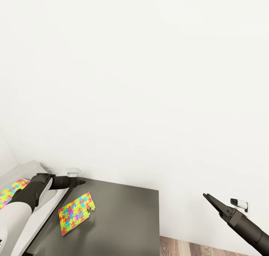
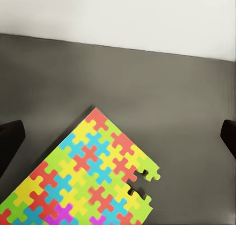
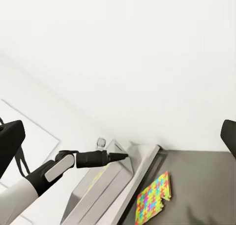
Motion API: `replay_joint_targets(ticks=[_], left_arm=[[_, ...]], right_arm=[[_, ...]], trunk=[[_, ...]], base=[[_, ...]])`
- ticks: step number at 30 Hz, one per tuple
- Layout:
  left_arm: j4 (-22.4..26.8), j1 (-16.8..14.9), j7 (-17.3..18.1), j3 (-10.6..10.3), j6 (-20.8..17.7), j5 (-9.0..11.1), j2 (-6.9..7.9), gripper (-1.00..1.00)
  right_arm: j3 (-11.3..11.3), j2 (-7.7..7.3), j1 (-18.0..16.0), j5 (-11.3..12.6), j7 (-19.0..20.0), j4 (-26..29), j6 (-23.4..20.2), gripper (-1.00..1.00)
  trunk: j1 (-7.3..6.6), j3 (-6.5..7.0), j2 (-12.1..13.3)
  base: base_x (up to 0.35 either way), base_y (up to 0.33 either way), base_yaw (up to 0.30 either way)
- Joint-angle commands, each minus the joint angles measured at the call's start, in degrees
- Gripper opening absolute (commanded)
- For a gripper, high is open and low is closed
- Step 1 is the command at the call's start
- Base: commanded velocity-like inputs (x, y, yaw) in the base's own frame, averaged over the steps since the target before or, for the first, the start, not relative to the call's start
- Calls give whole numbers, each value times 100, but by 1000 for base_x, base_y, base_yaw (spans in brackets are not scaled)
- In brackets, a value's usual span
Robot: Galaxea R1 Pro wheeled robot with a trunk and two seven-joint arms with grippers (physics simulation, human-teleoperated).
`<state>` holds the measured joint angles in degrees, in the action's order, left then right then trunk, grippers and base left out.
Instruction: Put all the toys in the child's room - the three board games (two on the bed and one on the table), the two jigsaw puzzles on the table, and the tennis ball on the table - inside the toy box on the table in the child's room.
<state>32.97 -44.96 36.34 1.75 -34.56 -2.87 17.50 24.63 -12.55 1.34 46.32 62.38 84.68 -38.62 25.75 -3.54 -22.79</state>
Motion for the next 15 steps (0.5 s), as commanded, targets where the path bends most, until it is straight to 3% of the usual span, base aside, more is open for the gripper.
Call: replay_joint_targets(ticks=[1,15], left_arm=[[7,-4,109,19,33,-33,19,100],[2,-4,259,26,190,-22,164,100]], right_arm=[[-1,-2,-1,35,-7,4,-39,100],[-2,-2,-1,31,1,4,-33,100]], trunk=[[4,-21,-13],[4,-152,-13]], base=[[0,0,0],[0,0,0]])
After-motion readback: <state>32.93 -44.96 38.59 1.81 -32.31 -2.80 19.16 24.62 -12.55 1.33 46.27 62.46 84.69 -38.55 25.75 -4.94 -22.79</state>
